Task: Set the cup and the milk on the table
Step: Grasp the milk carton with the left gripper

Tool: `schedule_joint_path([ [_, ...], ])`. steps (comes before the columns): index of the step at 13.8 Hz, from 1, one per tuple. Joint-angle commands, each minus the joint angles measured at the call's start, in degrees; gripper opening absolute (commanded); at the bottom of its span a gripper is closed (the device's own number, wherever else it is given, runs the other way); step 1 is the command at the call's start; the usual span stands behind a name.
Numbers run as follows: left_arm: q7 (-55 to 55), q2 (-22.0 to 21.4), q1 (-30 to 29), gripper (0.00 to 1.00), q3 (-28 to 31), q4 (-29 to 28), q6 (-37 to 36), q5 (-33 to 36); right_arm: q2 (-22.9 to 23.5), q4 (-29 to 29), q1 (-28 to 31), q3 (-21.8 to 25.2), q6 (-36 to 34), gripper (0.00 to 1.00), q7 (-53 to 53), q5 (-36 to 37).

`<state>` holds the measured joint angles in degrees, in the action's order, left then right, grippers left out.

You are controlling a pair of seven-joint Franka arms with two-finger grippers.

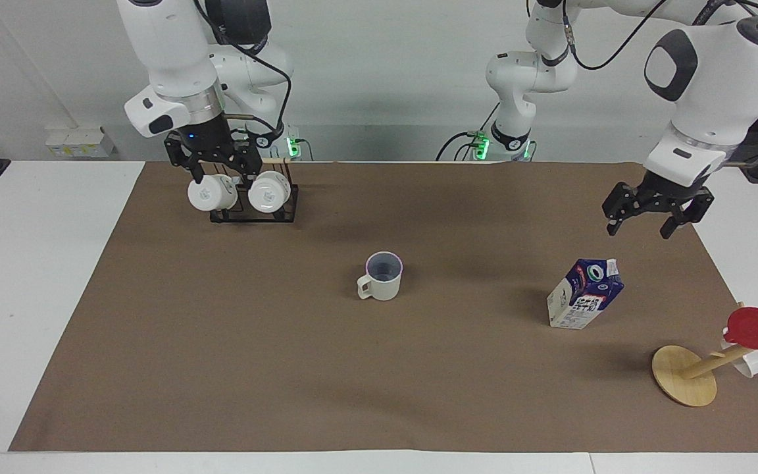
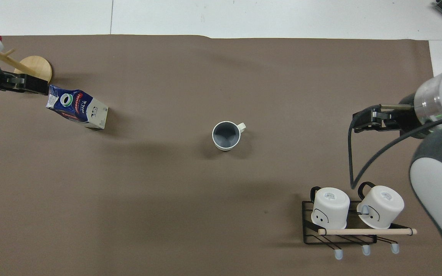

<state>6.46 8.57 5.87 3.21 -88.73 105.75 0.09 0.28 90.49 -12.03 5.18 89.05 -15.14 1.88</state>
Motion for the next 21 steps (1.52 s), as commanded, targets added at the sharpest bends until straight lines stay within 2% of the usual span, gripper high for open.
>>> schedule_joint_path([
  [1, 0.22, -0.58, -0.42, 1.00, -0.49, -5.31, 5.85, -0.88, -1.08, 2.15, 4.19, -0.43, -0.02, 1.00, 2.22, -2.04],
  [5, 0.92, 1.53, -0.07, 1.00, -0.49, -7.51, 10.43, -0.88, -1.16, 0.40, 7.45, -0.26, 0.51, 1.00, 5.90, -3.90],
  [9, 0.57, 4.08, 0.98, 1.00, -0.58, -8.56, 12.55, -0.88, -2.13, -1.98, 10.10, 0.45, -4.04, 1.00, 8.90, -3.11],
  [11, 0.48, 3.83, 1.69, 1.00, -0.58, -11.28, 14.91, -0.88, -2.22, -7.32, 10.10, 1.32, -8.26, 1.00, 9.42, -2.67],
  [16, 0.84, 4.00, 1.78, 1.00, -0.58, -12.17, 14.92, -0.79, -5.12, -3.31, 8.96, 0.89, -4.85, 1.00, 9.17, -2.93],
  [17, 0.75, 4.00, 1.78, 0.93, -0.58, -12.09, 14.75, -0.79, -5.38, -3.04, 8.96, 0.71, -4.85, 1.00, 9.17, -2.93],
  [19, 0.57, 4.09, 1.78, 0.58, -0.58, -11.91, 14.75, -0.27, -6.61, -0.59, 8.96, 0.71, -4.07, 1.00, 9.78, -2.32],
  [21, 0.66, 4.00, 2.13, 0.34, -0.49, -11.73, 14.83, 0.17, -8.19, 2.14, 8.87, 0.54, -1.70, 1.00, 11.18, -1.18],
])
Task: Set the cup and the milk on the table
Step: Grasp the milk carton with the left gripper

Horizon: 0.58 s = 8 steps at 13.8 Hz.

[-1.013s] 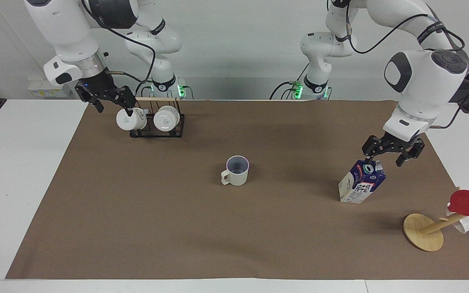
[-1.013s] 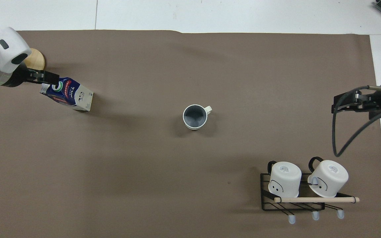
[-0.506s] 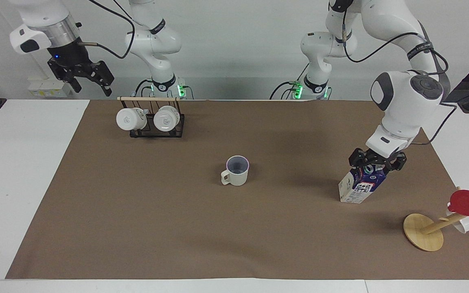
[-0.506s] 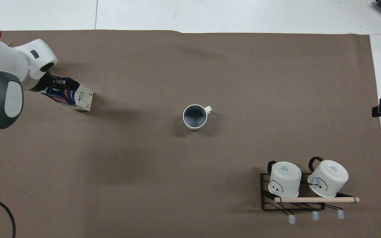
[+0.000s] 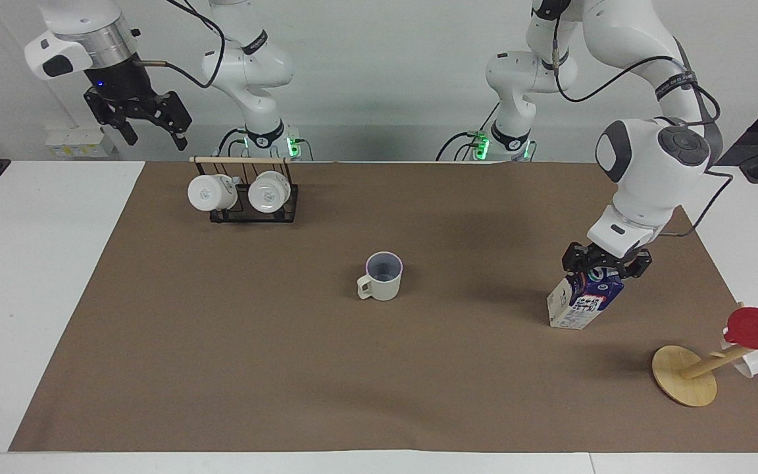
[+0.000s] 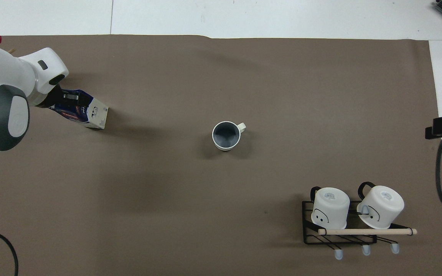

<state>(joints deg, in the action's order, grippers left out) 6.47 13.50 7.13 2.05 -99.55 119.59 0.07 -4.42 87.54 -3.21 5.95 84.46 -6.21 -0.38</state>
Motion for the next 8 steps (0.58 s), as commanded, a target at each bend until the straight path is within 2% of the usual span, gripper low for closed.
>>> schedule_joint_path([
  [1, 0.65, -1.01, 0.87, 0.31, 0.59, -0.65, 0.91, 1.15, -3.49, 5.01, 0.05, -0.23, 3.00, 1.00, 2.08, 1.09],
  [5, -3.37, -1.98, 3.58, 0.31, 0.50, 1.54, -1.02, 1.42, -2.08, 2.20, -0.04, -0.58, 0.62, 1.00, 1.55, 0.56],
  [8, -8.21, -1.98, 8.76, 0.31, 0.59, 1.82, -2.51, 1.77, -2.08, 2.46, -0.04, -0.58, 0.62, 1.00, 1.46, 0.91],
])
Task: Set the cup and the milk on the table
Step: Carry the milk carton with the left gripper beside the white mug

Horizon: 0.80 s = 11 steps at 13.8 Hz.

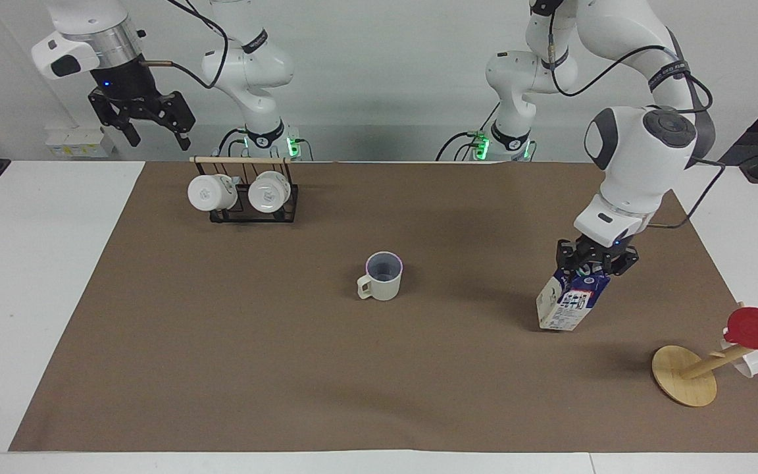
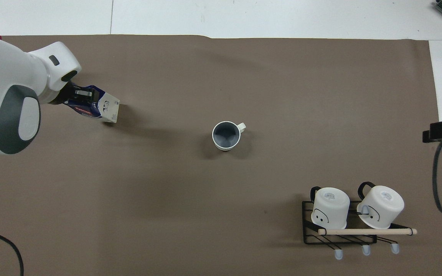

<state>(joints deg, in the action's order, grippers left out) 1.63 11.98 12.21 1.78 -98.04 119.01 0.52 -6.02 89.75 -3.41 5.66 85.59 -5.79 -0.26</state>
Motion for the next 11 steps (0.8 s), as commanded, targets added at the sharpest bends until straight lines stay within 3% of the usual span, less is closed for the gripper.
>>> schedule_joint_path([
  [1, -6.52, -0.55, 5.70, 0.31, 0.77, 0.31, -2.64, 1.59, -0.57, 0.34, 0.16, -0.30, -0.52, 1.00, 1.13, 0.79],
  [5, -19.19, -0.46, 14.14, 0.31, 0.68, 0.13, -2.65, 1.95, -0.75, 0.51, 0.25, -0.21, -0.52, 1.00, 1.05, 0.79],
  [8, -24.20, 0.15, 17.92, 0.31, 0.42, -0.57, -1.60, 1.86, 2.05, -3.51, 0.51, -0.21, -2.35, 1.00, 0.96, 0.78],
  [11, -27.90, 0.76, 20.21, 0.31, 0.33, -0.74, -0.89, 1.51, 1.71, -3.09, 0.16, -0.30, -1.92, 1.00, -0.80, 0.79],
])
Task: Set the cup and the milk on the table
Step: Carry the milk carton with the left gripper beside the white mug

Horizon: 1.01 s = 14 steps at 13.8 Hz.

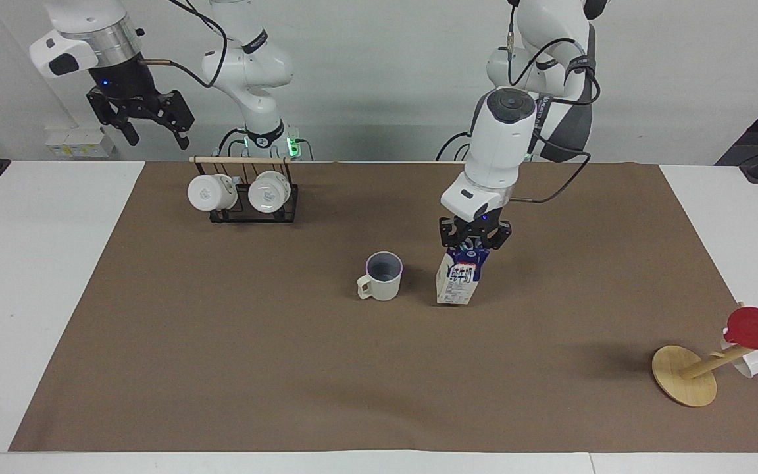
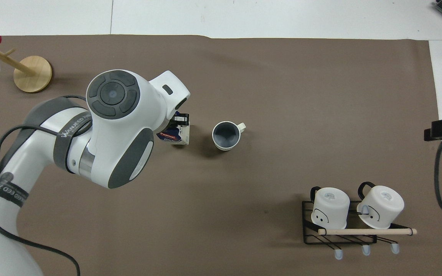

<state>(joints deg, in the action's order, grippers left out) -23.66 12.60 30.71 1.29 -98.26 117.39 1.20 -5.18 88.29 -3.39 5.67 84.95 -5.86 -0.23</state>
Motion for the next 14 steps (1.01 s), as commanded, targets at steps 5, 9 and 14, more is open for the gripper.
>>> schedule_joint_path([
  [5, -4.73, 1.55, 2.61, 0.37, 0.82, -0.79, 3.20, 0.73, 0.61, -1.19, 0.22, -0.31, -1.36, 1.00, -0.65, 0.24],
  [9, -4.12, 1.38, 2.43, 0.78, 0.73, -1.67, 4.07, 0.38, 0.52, -1.01, 0.31, -0.23, -1.36, 1.00, -0.65, 0.15],
  [14, -4.21, 1.38, 2.08, 1.00, 0.91, -0.62, 3.64, 0.38, 0.52, -0.93, 0.58, -0.23, -1.36, 1.00, -0.38, 0.06],
])
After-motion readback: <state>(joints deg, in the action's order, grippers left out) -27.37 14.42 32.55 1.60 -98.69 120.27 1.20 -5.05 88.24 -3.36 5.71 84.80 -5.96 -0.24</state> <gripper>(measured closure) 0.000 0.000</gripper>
